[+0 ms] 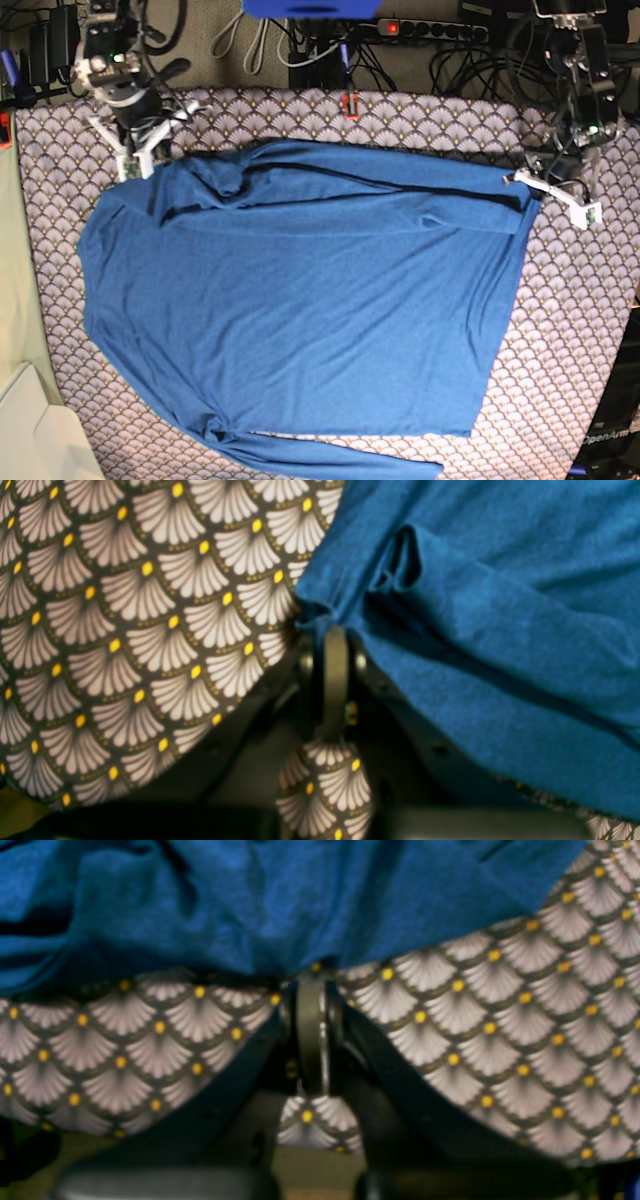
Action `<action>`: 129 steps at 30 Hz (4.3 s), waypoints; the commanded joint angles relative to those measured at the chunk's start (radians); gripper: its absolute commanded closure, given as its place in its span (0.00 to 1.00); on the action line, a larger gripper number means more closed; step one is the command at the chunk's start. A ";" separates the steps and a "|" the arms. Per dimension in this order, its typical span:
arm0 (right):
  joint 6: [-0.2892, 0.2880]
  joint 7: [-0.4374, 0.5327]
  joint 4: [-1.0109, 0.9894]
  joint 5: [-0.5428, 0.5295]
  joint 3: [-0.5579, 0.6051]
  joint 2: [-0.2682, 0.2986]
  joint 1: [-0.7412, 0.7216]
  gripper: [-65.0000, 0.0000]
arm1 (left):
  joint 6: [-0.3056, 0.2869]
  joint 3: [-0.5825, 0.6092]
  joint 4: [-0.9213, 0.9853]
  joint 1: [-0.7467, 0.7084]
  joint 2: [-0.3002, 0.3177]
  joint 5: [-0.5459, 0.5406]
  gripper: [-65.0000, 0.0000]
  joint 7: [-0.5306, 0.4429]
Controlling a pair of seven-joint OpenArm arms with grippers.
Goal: Fold the T-shirt properly
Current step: 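Pull the shoulder edge toward the robot with both grippers, flattening the shirt, then lift the shoulder edge again with both grippers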
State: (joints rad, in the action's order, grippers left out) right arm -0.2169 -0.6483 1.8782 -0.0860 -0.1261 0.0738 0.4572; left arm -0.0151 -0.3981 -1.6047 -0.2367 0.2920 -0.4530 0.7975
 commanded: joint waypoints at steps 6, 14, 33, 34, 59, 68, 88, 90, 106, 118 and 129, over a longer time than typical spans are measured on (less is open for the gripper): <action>-0.005 0.023 0.011 -0.001 -0.002 0.007 -0.028 0.89 | 0.002 -0.005 -0.019 0.009 0.013 -0.002 0.98 -0.016; -0.006 -0.120 0.005 -0.004 0.009 0.010 -0.091 0.56 | 0.002 -0.005 -0.019 0.009 0.013 -0.002 0.98 -0.017; -0.006 -0.124 -0.087 -0.001 0.069 0.011 -0.165 0.54 | 0.002 -0.005 -0.021 0.012 -0.015 0.000 0.98 -0.019; -0.006 -0.124 -0.096 -0.001 0.069 0.011 -0.165 0.54 | 0.002 -0.005 -0.021 0.012 -0.015 -0.002 0.98 -0.019; -0.006 -0.124 0.002 -0.005 0.065 0.034 -0.096 1.00 | 0.002 -0.012 -0.062 -0.003 -0.006 -0.002 0.99 -0.008; -0.077 -0.124 0.053 -0.001 0.053 0.040 -0.018 1.00 | 0.002 -0.014 -0.147 -0.095 -0.004 0.001 0.99 -0.008; -0.094 0.025 0.053 0.001 0.026 0.039 0.139 1.00 | 0.002 -0.055 -0.156 -0.204 0.017 0.003 0.99 -0.008; -0.094 0.025 0.056 0.001 0.026 0.039 0.140 1.00 | 0.002 -0.055 -0.162 -0.204 0.017 0.003 0.99 -0.008; -0.094 0.026 0.099 -0.002 -0.010 0.045 0.153 1.00 | 0.002 -0.055 -0.182 -0.220 0.020 0.004 0.99 -0.008; -0.094 0.018 0.111 -0.002 -0.007 0.065 0.056 1.00 | 0.002 -0.055 -0.171 -0.092 0.031 0.004 0.99 0.049; -0.094 -0.021 0.100 0.001 -0.002 0.067 -0.099 1.00 | 0.002 -0.052 -0.092 0.078 0.031 0.006 0.99 0.125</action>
State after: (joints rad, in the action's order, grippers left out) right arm -0.3103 -0.6907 1.9652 -0.0849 -0.1253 0.1326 0.3649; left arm -0.0193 -0.4446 -1.6836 -0.1673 0.3077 -0.4500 0.9360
